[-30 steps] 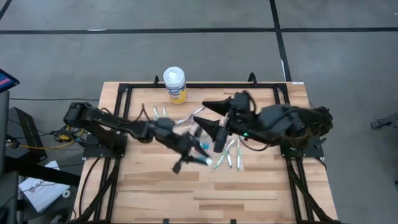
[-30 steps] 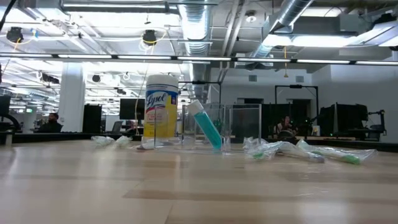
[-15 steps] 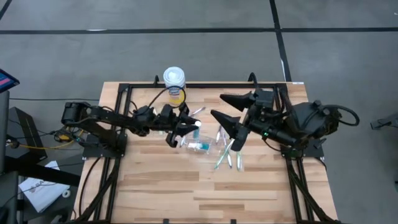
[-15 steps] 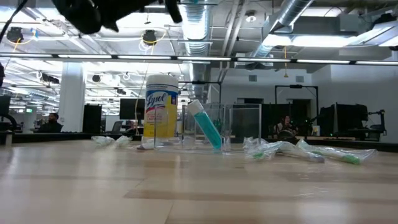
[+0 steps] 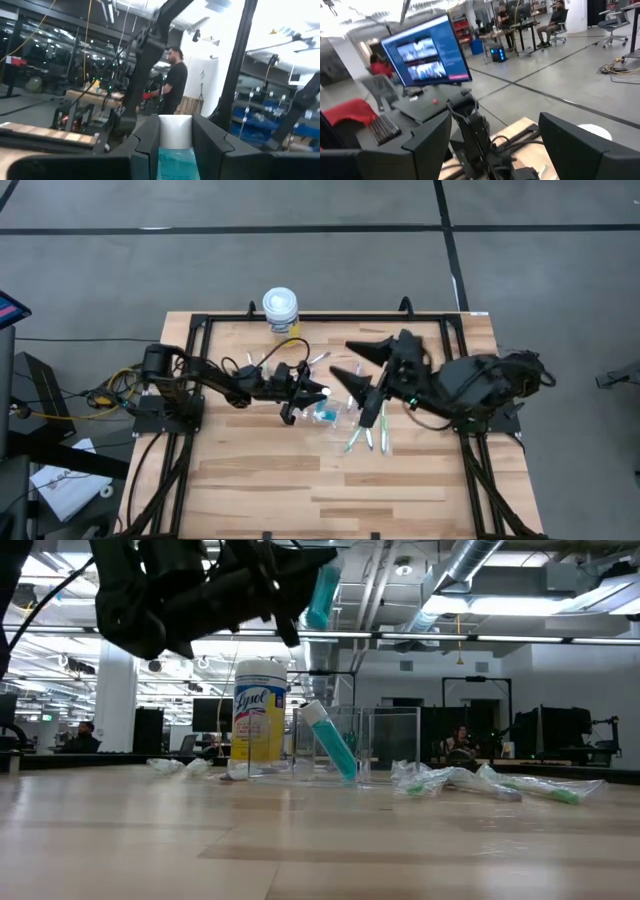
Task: Pick & Place toothbrushing station
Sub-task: Put the mouthwash into the middle compartment of the transparent organizer
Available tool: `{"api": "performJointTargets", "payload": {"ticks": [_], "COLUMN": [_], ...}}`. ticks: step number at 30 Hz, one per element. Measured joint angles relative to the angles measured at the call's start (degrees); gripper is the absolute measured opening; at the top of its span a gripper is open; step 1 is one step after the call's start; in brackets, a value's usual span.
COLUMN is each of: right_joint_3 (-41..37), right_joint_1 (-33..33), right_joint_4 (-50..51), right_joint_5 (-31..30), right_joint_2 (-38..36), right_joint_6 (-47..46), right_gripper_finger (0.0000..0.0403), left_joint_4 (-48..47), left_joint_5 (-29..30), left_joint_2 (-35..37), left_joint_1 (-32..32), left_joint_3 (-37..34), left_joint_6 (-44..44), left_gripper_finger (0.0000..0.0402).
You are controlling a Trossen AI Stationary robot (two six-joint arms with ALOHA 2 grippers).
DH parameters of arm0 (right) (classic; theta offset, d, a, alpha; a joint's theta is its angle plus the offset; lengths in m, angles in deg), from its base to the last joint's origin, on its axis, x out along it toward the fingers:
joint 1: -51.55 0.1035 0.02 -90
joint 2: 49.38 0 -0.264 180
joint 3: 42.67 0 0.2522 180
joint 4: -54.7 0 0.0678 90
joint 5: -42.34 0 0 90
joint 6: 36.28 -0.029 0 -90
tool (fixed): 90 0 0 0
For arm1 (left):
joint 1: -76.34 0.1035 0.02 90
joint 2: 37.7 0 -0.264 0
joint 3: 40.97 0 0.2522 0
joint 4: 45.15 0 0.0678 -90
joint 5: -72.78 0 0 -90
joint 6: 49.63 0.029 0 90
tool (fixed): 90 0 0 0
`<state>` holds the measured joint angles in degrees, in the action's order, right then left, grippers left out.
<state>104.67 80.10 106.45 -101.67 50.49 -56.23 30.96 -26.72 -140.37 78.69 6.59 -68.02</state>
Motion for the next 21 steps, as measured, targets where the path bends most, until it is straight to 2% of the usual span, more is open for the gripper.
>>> {"api": "performJointTargets", "payload": {"ticks": [13,21], "right_joint_3": [0.1,0.0], "right_joint_1": [-0.1,-0.5], "right_joint_4": [0.6,0.8], "right_joint_5": [0.0,0.3], "right_joint_2": [1.8,3.1], "right_joint_6": [0.2,0.4], "right_gripper_finger": [0.0290,0.0290], "left_joint_4": [0.1,0.0], "left_joint_5": [-3.0,-7.4], "left_joint_2": [-1.6,-8.6], "left_joint_1": [4.2,5.6], "left_joint_3": [0.0,1.2], "left_joint_6": [6.1,6.0], "left_gripper_finger": [0.0076,0.0076]}}
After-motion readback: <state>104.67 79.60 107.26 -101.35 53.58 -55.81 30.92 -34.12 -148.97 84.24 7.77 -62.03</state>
